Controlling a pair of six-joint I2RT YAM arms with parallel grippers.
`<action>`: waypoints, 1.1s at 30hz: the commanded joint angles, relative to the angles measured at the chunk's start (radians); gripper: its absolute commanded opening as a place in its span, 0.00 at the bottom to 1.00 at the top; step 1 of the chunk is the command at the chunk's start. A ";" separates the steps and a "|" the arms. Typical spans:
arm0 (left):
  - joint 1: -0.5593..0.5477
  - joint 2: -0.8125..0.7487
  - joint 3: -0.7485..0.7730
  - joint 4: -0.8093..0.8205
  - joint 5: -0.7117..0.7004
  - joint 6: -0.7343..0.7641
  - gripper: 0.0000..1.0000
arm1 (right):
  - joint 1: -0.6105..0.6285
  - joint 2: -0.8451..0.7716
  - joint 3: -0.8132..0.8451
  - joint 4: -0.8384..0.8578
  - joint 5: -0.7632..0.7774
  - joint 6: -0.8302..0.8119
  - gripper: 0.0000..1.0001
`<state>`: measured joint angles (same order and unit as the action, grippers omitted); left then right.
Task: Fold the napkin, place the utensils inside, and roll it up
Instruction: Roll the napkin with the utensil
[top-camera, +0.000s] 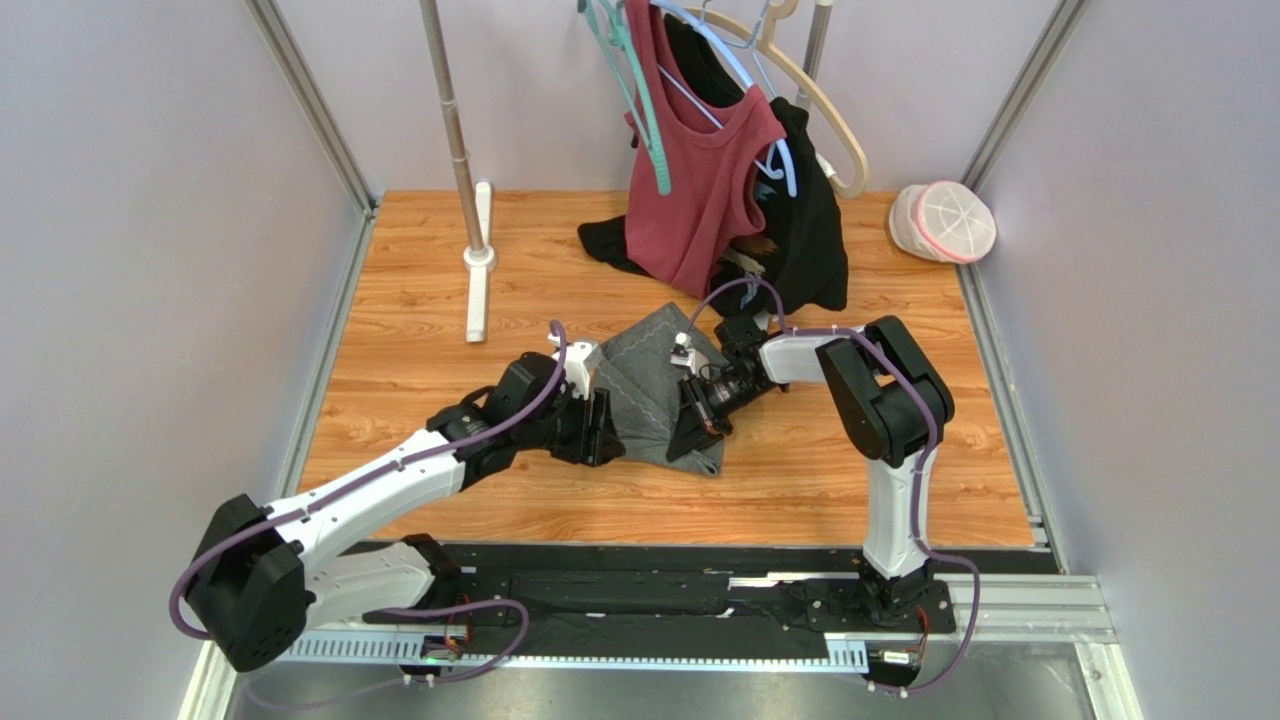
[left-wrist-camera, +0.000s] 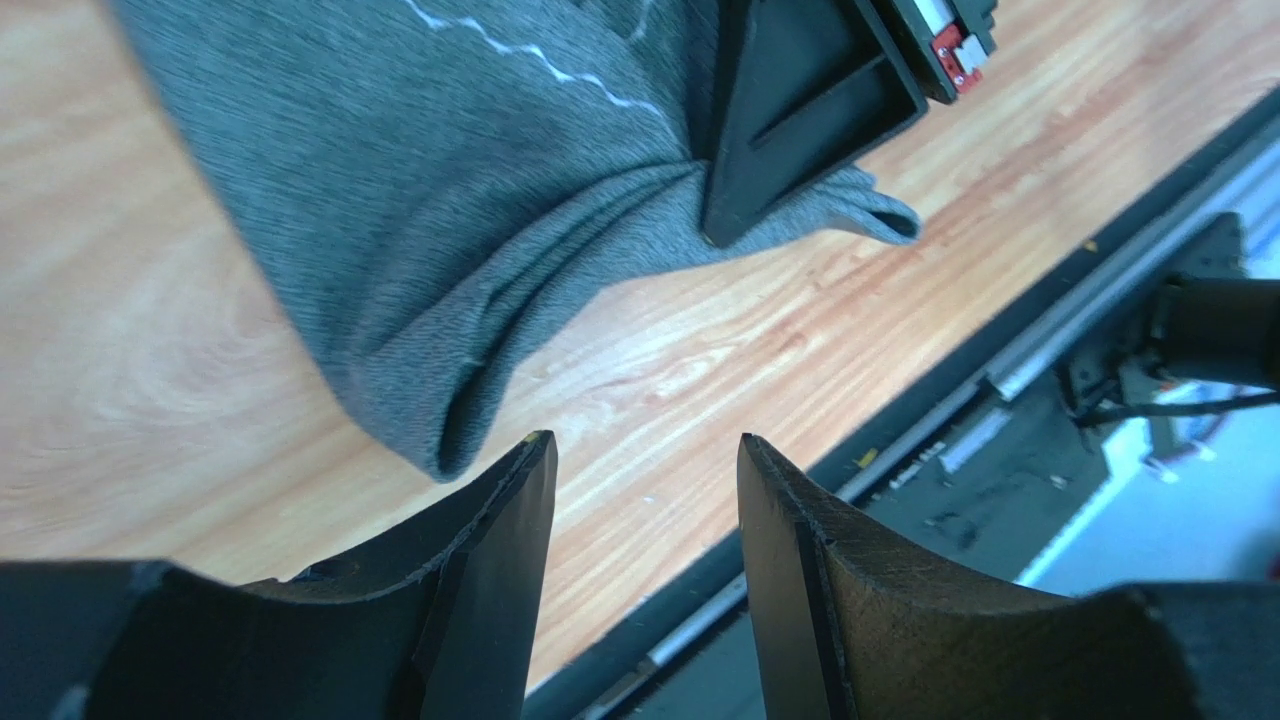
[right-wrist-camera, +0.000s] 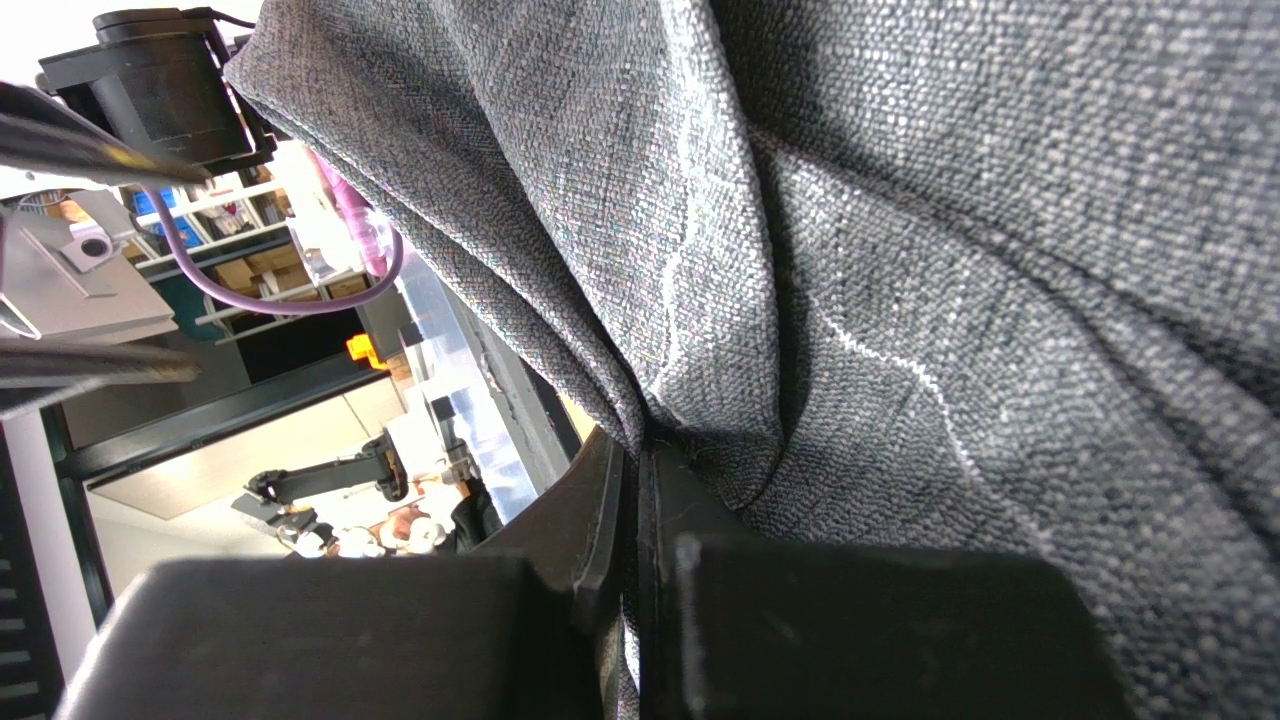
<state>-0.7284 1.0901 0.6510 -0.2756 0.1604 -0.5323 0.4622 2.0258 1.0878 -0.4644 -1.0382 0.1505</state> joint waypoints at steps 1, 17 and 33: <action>0.023 0.022 0.009 0.032 0.178 -0.080 0.57 | 0.000 0.019 0.011 -0.006 0.090 -0.015 0.00; 0.023 0.132 0.019 -0.013 0.123 -0.015 0.57 | 0.000 0.020 0.007 -0.010 0.092 -0.016 0.00; 0.050 0.209 0.041 0.108 0.019 0.009 0.56 | 0.000 0.027 0.009 -0.014 0.095 -0.017 0.00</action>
<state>-0.7010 1.2839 0.6521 -0.2367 0.1978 -0.5385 0.4622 2.0258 1.0878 -0.4656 -1.0374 0.1501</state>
